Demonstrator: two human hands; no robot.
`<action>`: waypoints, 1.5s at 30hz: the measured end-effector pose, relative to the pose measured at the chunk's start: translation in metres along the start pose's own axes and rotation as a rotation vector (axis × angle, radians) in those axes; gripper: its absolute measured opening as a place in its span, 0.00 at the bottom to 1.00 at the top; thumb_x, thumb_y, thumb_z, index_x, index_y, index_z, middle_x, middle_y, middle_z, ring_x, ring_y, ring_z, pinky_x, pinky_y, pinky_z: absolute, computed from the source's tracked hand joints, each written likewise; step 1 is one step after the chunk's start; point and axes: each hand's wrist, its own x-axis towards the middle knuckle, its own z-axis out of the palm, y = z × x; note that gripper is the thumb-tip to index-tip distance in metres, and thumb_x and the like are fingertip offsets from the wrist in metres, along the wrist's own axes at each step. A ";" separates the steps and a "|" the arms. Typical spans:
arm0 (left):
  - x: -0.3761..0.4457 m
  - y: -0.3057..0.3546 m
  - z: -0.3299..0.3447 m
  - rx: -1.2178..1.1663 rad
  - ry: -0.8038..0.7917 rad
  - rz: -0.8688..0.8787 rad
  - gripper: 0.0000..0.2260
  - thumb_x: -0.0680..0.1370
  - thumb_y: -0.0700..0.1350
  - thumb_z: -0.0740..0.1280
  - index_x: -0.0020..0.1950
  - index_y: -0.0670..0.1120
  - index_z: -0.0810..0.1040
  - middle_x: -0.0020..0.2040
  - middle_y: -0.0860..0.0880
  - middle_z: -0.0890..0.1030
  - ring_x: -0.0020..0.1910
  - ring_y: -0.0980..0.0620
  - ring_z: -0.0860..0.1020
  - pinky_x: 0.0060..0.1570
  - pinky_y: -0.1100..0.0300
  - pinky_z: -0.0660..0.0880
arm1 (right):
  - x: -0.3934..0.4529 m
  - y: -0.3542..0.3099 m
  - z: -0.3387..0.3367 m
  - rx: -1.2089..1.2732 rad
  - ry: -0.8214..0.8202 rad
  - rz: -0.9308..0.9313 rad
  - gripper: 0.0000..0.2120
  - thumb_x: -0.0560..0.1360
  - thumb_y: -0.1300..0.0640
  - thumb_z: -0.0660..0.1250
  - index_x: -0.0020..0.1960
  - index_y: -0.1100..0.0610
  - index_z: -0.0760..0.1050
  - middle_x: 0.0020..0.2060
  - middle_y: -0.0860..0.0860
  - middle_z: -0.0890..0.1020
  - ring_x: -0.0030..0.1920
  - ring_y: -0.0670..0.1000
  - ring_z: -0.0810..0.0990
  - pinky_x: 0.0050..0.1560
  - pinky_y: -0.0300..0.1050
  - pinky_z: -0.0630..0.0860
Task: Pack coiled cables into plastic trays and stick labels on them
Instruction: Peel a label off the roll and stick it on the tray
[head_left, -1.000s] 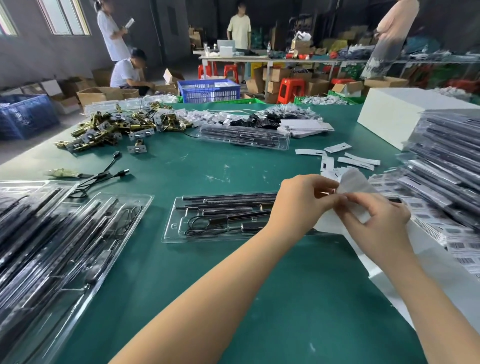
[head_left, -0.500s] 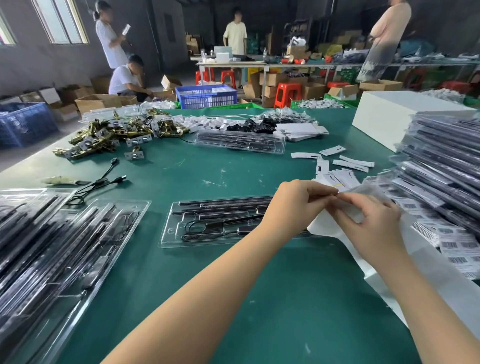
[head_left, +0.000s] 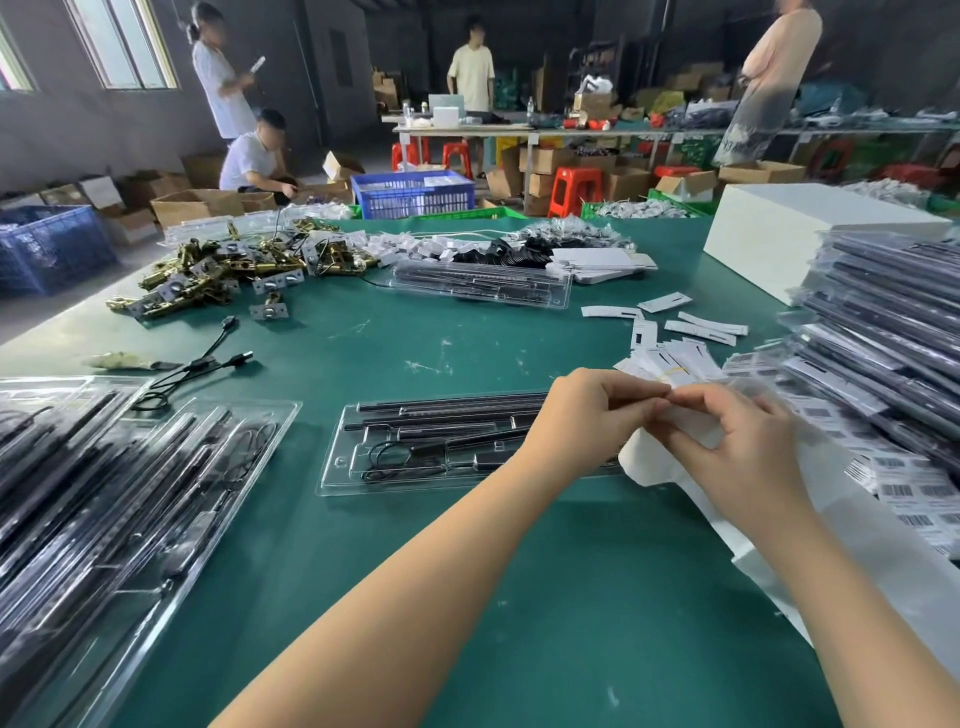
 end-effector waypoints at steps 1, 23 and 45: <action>0.001 0.000 -0.001 -0.058 -0.008 -0.038 0.07 0.77 0.43 0.70 0.54 0.46 0.84 0.37 0.52 0.84 0.31 0.58 0.76 0.37 0.67 0.73 | 0.000 0.000 -0.001 0.033 -0.013 0.027 0.15 0.69 0.56 0.77 0.43 0.40 0.73 0.40 0.34 0.78 0.46 0.32 0.74 0.63 0.65 0.67; -0.038 -0.070 -0.127 -0.154 0.828 -0.187 0.01 0.75 0.47 0.72 0.43 0.53 0.83 0.39 0.54 0.85 0.39 0.56 0.83 0.43 0.60 0.78 | 0.061 0.063 -0.013 -0.690 -0.005 0.473 0.23 0.76 0.52 0.67 0.68 0.61 0.69 0.63 0.67 0.72 0.62 0.67 0.70 0.61 0.62 0.65; -0.072 -0.091 -0.132 1.012 0.746 0.729 0.05 0.76 0.47 0.72 0.40 0.52 0.85 0.41 0.56 0.83 0.39 0.49 0.81 0.39 0.54 0.72 | -0.002 -0.093 0.148 0.661 -0.282 0.701 0.08 0.71 0.48 0.74 0.37 0.51 0.80 0.30 0.42 0.82 0.30 0.40 0.75 0.39 0.38 0.72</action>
